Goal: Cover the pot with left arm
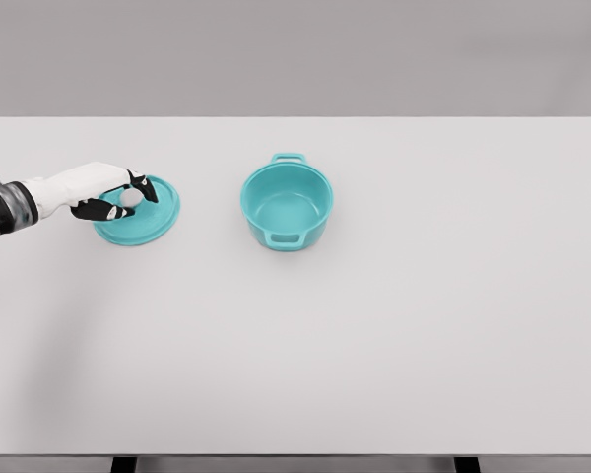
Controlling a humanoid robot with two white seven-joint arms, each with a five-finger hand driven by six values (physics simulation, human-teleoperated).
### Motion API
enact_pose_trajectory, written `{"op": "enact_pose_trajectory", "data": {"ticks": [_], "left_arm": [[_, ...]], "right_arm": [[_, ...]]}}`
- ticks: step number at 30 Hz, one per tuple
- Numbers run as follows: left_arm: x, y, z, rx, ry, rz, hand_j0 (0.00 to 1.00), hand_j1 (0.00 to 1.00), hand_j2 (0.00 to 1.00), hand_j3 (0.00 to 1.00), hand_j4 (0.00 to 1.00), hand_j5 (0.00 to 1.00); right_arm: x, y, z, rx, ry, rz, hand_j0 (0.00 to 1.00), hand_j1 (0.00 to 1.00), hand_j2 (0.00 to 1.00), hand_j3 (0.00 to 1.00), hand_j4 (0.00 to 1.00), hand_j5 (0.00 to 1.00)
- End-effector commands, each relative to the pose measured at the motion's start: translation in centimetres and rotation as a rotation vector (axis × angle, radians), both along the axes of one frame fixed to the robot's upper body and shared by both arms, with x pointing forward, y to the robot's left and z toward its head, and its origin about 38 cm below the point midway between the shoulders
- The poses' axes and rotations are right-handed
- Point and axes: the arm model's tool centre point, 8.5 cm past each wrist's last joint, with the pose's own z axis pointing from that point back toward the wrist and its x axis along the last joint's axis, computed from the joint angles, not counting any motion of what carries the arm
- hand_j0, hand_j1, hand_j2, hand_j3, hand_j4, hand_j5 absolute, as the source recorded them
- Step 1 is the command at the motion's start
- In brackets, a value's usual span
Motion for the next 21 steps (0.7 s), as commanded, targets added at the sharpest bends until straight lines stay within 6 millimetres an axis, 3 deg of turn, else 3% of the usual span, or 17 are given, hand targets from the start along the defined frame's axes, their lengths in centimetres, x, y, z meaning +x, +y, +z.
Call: {"op": "enact_pose_trajectory", "data": {"ticks": [1, 16, 21], "left_arm": [[0.0, 0.1, 0.1, -0.007, -0.002, 0.004, 0.52, 0.52, 0.52, 0.52, 0.52, 0.52], [-0.1, 0.0, 0.9, -0.018, -0.026, -0.005, 0.44, 0.44, 0.44, 0.44, 0.44, 0.44], [-0.1, -0.2, 2.5, -0.003, -0.068, -0.027, 0.44, 0.44, 0.44, 0.44, 0.44, 0.44]], "right_arm": [[0.0, 0.0, 0.0, 0.000, 0.000, 0.000, 1.00, 1.00, 1.00, 1.00, 1.00, 1.00], [0.0, 0.0, 0.0, 0.000, 0.000, 0.000, 1.00, 1.00, 1.00, 1.00, 1.00, 1.00], [0.0, 0.0, 0.0, 0.000, 0.000, 0.000, 1.00, 1.00, 1.00, 1.00, 1.00, 1.00]]}}
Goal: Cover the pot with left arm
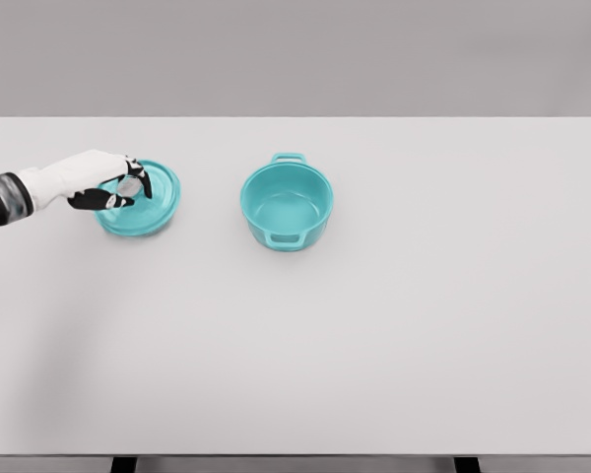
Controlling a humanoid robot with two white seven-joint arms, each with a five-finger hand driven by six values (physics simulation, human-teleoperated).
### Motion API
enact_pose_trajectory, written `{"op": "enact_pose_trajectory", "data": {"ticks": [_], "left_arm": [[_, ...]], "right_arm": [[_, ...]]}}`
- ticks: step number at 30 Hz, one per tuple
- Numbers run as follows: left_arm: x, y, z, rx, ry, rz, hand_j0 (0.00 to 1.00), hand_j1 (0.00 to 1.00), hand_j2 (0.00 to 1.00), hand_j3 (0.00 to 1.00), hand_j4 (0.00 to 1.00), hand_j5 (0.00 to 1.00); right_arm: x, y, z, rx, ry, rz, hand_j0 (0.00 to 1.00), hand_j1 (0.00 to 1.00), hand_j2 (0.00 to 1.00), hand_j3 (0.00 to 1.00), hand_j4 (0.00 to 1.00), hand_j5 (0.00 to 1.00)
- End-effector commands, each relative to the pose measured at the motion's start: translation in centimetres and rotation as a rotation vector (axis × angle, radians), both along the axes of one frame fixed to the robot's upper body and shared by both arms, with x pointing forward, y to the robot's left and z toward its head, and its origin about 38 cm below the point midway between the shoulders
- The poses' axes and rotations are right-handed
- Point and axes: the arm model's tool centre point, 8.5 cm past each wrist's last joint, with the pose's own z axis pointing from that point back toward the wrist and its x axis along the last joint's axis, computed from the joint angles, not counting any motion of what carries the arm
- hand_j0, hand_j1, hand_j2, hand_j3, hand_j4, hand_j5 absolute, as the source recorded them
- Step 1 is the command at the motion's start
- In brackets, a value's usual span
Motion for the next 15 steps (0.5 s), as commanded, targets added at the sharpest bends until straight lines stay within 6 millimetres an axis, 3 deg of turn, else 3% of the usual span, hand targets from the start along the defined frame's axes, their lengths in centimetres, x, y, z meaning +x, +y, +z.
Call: {"op": "enact_pose_trajectory", "data": {"ticks": [1, 15], "left_arm": [[0.0, 0.1, 0.5, -0.001, -0.012, -0.001, 0.44, 0.44, 0.44, 0.44, 0.44, 0.44], [0.4, -0.9, 2.5, -0.001, -0.068, -0.028, 0.43, 0.43, 0.43, 0.43, 0.43, 0.43]], "right_arm": [[0.0, 0.0, 0.0, 0.000, 0.000, 0.000, 1.00, 1.00, 1.00, 1.00, 1.00, 1.00], [0.0, 0.0, 0.0, 0.000, 0.000, 0.000, 1.00, 1.00, 1.00, 1.00, 1.00, 1.00]]}}
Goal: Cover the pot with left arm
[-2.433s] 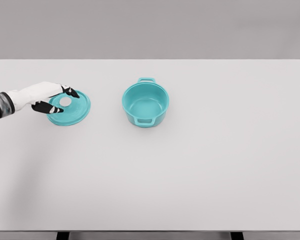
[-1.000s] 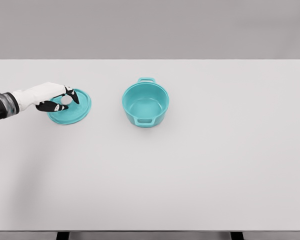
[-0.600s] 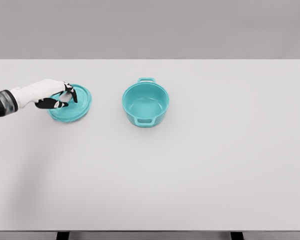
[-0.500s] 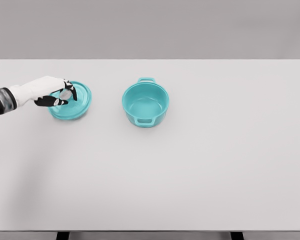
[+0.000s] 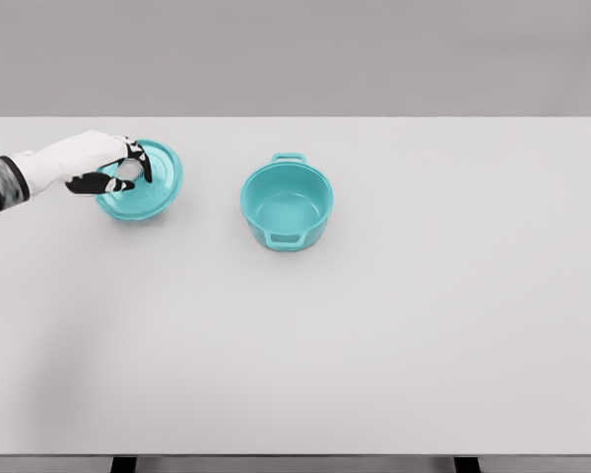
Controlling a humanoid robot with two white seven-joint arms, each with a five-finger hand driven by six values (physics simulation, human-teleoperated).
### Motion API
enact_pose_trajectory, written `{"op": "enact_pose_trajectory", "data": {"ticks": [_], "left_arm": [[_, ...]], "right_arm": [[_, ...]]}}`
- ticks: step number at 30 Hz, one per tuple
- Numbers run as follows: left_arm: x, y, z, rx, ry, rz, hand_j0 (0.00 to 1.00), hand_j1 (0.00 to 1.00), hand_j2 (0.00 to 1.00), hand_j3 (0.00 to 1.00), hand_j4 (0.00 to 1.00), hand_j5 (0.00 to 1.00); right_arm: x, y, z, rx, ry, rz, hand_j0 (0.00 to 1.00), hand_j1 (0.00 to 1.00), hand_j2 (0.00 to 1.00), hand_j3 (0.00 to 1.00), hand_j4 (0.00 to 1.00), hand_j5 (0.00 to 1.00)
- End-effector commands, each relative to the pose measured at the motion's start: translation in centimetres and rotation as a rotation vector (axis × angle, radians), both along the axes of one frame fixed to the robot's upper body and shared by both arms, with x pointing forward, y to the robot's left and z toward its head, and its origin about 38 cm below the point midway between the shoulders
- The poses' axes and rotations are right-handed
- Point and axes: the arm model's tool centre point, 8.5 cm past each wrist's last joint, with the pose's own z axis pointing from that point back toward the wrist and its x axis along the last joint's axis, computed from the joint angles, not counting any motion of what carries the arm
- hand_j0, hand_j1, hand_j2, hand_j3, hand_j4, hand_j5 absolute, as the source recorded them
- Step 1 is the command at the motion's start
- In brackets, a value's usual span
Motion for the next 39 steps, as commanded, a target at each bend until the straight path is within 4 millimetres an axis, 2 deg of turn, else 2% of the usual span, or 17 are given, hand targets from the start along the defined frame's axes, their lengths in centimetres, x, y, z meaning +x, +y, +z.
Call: {"op": "enact_pose_trajectory", "data": {"ticks": [1, 8, 17, 27, 36, 39], "left_arm": [[0.0, -0.2, 0.1, -0.004, -0.002, -0.004, 0.43, 0.43, 0.43, 0.43, 0.43, 0.43], [0.0, -2.2, 2.2, -0.001, -0.069, -0.060, 0.43, 0.43, 0.43, 0.43, 0.43, 0.43], [-0.4, -3.7, 3.8, -0.001, -0.121, -0.104, 0.43, 0.43, 0.43, 0.43, 0.43, 0.43], [-0.1, -5.9, 3.9, -0.031, -0.132, -0.140, 0.43, 0.43, 0.43, 0.43, 0.43, 0.43], [-0.1, -6.9, 4.7, -0.032, -0.157, -0.160, 0.43, 0.43, 0.43, 0.43, 0.43, 0.43], [0.1, -8.1, 4.9, -0.026, -0.157, -0.189, 0.43, 0.43, 0.43, 0.43, 0.43, 0.43]], "right_arm": [[0.0, 0.0, 0.0, 0.000, 0.000, 0.000, 1.00, 1.00, 1.00, 1.00, 1.00, 1.00], [0.0, 0.0, 0.0, 0.000, 0.000, 0.000, 1.00, 1.00, 1.00, 1.00, 1.00, 1.00], [0.0, 0.0, 0.0, 0.000, 0.000, 0.000, 1.00, 1.00, 1.00, 1.00, 1.00, 1.00], [0.0, 0.0, 0.0, 0.000, 0.000, 0.000, 1.00, 1.00, 1.00, 1.00, 1.00, 1.00], [0.0, 0.0, 0.0, 0.000, 0.000, 0.000, 1.00, 1.00, 1.00, 1.00, 1.00, 1.00], [0.0, 0.0, 0.0, 0.000, 0.000, 0.000, 1.00, 1.00, 1.00, 1.00, 1.00, 1.00]]}}
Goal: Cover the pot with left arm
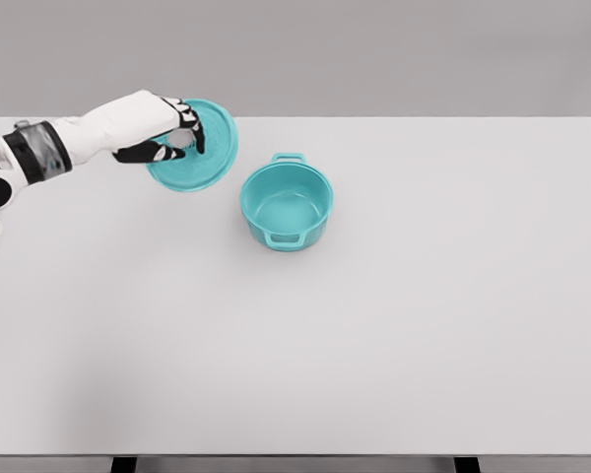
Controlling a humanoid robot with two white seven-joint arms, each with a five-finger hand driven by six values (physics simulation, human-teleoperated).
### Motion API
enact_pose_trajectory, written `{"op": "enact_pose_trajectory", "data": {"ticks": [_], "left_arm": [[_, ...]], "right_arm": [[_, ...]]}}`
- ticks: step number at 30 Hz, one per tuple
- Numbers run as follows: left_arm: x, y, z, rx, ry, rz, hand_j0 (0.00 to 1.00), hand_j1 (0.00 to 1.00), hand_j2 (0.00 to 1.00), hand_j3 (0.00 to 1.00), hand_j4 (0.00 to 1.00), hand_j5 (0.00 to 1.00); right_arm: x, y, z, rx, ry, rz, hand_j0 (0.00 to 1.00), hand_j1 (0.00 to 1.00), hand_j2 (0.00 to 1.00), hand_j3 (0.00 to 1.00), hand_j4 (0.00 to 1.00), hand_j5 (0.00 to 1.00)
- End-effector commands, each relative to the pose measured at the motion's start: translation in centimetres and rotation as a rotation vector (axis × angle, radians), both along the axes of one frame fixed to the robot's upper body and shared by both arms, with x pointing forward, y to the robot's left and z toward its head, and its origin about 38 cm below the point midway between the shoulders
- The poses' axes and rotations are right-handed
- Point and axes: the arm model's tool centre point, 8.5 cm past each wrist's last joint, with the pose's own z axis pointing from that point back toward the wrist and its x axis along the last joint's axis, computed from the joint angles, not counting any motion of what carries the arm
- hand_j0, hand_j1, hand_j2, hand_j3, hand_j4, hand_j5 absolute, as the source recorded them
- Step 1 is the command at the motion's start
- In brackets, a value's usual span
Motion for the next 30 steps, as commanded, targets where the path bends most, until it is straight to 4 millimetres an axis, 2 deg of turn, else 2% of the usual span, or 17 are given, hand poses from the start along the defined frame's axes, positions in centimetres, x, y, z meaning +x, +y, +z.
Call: {"op": "enact_pose_trajectory", "data": {"ticks": [1, 8, 12, 15, 30], "left_arm": [[0.0, -0.7, -0.3, -0.009, 0.008, -0.014, 0.43, 0.43, 0.43, 0.43, 0.43, 0.43], [0.0, -2.2, -0.5, -0.024, 0.011, -0.037, 0.43, 0.43, 0.43, 0.43, 0.43, 0.43], [0.0, -3.3, -1.0, -0.032, 0.020, -0.058, 0.43, 0.43, 0.43, 0.43, 0.43, 0.43], [-0.1, -4.9, -1.3, -0.038, 0.026, -0.086, 0.42, 0.42, 0.42, 0.42, 0.42, 0.42], [-0.4, -8.7, -2.0, -0.059, 0.035, -0.152, 0.42, 0.42, 0.42, 0.42, 0.42, 0.42]], "right_arm": [[0.0, 0.0, 0.0, 0.000, 0.000, 0.000, 1.00, 1.00, 1.00, 1.00, 1.00, 1.00], [0.0, 0.0, 0.0, 0.000, 0.000, 0.000, 1.00, 1.00, 1.00, 1.00, 1.00, 1.00], [0.0, 0.0, 0.0, 0.000, 0.000, 0.000, 1.00, 1.00, 1.00, 1.00, 1.00, 1.00], [0.0, 0.0, 0.0, 0.000, 0.000, 0.000, 1.00, 1.00, 1.00, 1.00, 1.00, 1.00], [0.0, 0.0, 0.0, 0.001, 0.001, 0.000, 1.00, 1.00, 1.00, 1.00, 1.00, 1.00]]}}
